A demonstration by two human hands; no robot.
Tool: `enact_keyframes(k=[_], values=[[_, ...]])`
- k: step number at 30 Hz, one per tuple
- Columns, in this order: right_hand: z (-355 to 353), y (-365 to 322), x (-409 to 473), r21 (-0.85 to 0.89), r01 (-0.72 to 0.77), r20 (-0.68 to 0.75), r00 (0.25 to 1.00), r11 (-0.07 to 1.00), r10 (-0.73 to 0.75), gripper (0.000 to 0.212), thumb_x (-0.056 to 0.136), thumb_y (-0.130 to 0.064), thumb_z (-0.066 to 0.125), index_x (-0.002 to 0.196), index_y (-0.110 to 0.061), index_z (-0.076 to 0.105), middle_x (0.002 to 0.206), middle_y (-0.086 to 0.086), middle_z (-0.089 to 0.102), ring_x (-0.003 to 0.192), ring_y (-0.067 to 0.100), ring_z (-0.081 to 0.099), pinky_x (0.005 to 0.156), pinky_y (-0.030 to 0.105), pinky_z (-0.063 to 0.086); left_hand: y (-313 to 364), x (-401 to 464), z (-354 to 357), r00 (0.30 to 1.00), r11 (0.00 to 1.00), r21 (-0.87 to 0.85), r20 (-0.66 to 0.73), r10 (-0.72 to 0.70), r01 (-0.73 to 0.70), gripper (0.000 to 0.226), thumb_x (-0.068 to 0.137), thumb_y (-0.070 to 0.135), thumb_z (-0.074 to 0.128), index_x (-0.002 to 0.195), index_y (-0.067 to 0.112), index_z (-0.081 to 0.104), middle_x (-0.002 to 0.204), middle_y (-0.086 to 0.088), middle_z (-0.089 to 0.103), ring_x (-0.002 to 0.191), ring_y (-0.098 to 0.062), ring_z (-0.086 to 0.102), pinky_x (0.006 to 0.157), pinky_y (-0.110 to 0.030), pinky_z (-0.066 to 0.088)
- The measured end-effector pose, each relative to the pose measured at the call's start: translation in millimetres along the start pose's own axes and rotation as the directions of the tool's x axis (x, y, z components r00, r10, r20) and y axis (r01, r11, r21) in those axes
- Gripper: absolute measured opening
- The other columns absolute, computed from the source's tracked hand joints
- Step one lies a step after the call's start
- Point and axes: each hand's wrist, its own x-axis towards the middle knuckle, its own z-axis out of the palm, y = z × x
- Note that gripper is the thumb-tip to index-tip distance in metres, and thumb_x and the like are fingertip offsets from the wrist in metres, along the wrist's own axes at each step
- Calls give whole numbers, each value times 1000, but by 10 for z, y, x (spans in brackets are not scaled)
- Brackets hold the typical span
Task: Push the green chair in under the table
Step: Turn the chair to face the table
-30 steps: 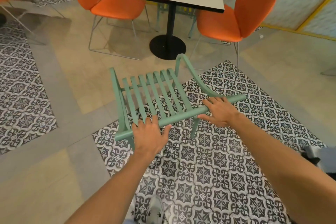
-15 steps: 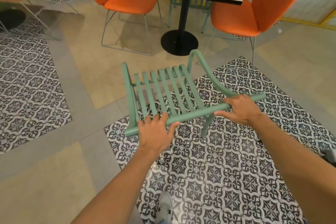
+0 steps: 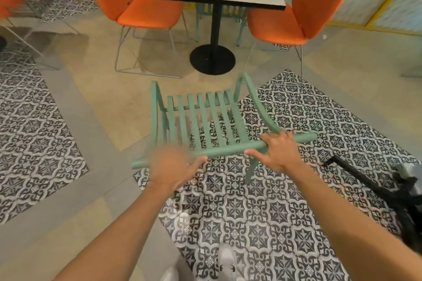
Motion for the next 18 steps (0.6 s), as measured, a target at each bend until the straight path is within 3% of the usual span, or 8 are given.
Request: enact_keyframes(k=[4,11,15,18], values=[[17,-510,-94,30,-67,-44,997,997,69,98,73,-92,2,107,-23,63,100,4,69,100,28,60,103,51,38,-475,35,-44,998,998,20,-2,60,-60,96,73,87,-2,122,30,58,96,3,69,92,-23,63,83,-44,49],[-7,-1331,-64,52,-176,-78,981,983,180,97,73,-92,5,109,-24,63,102,4,69,100,29,60,100,48,38,-1206,158,-114,996,996,5,9,84,-84,93,75,86,3,128,29,53,117,-1,66,105,-27,58,94,-50,39],[-24,-1572,-35,39,-209,-65,975,977,211,98,73,-92,4,113,-23,61,109,4,68,103,30,59,100,48,39,-1400,200,-111,997,997,6,19,78,-78,96,74,86,2,131,25,51,125,-3,62,112,-27,54,99,-51,35],[-17,-1593,-37,68,-200,-73,976,977,205,98,72,-93,6,113,-23,61,103,3,69,98,27,60,98,46,40,-1449,216,-86,996,996,-21,17,84,-84,95,75,86,6,127,23,54,123,-5,63,110,-26,55,99,-52,34]])
